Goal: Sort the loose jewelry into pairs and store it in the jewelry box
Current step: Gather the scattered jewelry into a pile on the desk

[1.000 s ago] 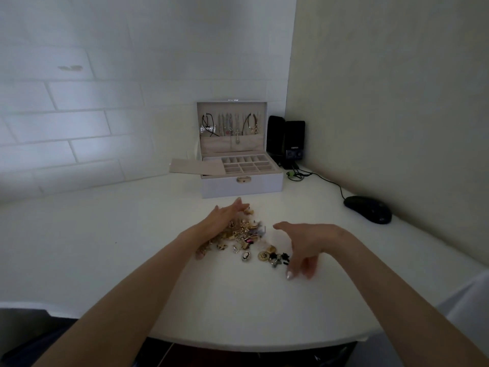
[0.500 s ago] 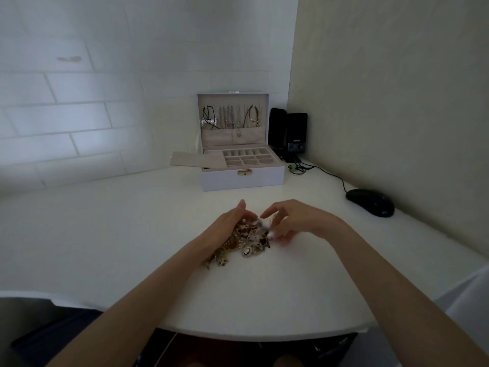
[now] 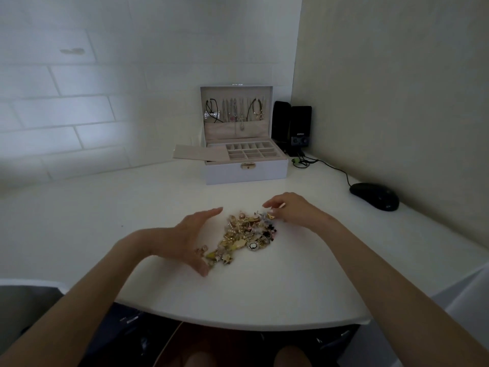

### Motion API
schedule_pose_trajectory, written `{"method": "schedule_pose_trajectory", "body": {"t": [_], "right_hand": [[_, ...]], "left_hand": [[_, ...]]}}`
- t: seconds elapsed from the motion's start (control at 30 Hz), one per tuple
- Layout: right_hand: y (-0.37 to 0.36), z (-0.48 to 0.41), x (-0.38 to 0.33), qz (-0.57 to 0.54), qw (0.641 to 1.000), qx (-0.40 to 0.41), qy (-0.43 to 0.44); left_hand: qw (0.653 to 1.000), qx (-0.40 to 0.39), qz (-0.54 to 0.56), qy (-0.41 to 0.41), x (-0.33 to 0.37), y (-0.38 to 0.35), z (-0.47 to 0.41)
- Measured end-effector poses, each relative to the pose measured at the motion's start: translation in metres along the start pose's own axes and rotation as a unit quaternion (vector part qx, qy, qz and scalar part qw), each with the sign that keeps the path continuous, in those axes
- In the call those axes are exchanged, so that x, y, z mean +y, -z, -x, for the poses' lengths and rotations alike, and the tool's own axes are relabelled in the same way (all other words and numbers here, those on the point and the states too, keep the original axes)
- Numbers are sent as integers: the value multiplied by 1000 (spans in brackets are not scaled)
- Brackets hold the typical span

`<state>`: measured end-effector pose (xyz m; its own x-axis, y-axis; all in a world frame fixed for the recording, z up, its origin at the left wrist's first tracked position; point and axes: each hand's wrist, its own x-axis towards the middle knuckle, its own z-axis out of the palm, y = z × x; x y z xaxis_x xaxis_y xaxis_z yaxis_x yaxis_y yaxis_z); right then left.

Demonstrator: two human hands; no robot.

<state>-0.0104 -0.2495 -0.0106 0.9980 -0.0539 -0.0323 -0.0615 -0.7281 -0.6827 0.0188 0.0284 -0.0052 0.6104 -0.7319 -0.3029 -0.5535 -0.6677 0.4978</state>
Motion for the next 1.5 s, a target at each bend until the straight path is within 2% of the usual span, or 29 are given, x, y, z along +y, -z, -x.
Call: {"method": "schedule_pose_trajectory", "body": {"t": [0.07,0.17,0.27,0.4,0.47,0.53,0.6,0.73,0.83,0.93,1.0,1.1,1.2,1.33,1.5], "right_hand": [[-3,1,-4,-5,1000,-18,18],[-4,5,-9,-17,998,-33,46],[-5,8,-12,-14,997,-41,60],[-9,18,-24,12,989,22,147],[-16,26,-35,23,982,-20,185],[-25,29,-40,89,973,-51,206],[-31,30,-40,160,963,-51,211],[-30,31,-35,161,964,-59,202],[-24,30,-34,112,973,-68,190],[-19,25,-36,27,985,13,170],[-19,19,-38,52,982,55,172],[-23,13,-40,140,976,0,169],[-25,12,-39,197,968,-15,157],[-25,13,-38,209,964,-1,163],[-27,11,-37,217,960,31,174]], "left_hand": [[999,3,-49,5,2,-11,-1],[994,85,-70,-26,2,-27,-10],[985,148,-60,-61,6,-36,-18],[969,228,27,-96,15,-41,-22],[951,289,39,-105,16,-42,-25],[942,319,0,-107,14,-42,-28],[940,323,-32,-104,13,-42,-28],[938,326,-75,-89,7,-41,-29],[935,336,-71,-85,7,-41,-27],[922,368,-39,-116,15,-42,-24],[916,374,-67,-126,22,-44,-26],[913,365,-141,-115,29,-48,-31],[917,356,-155,-93,33,-51,-33],[909,380,-137,-103,34,-52,-34],[878,426,-173,-130,33,-51,-37]]}}
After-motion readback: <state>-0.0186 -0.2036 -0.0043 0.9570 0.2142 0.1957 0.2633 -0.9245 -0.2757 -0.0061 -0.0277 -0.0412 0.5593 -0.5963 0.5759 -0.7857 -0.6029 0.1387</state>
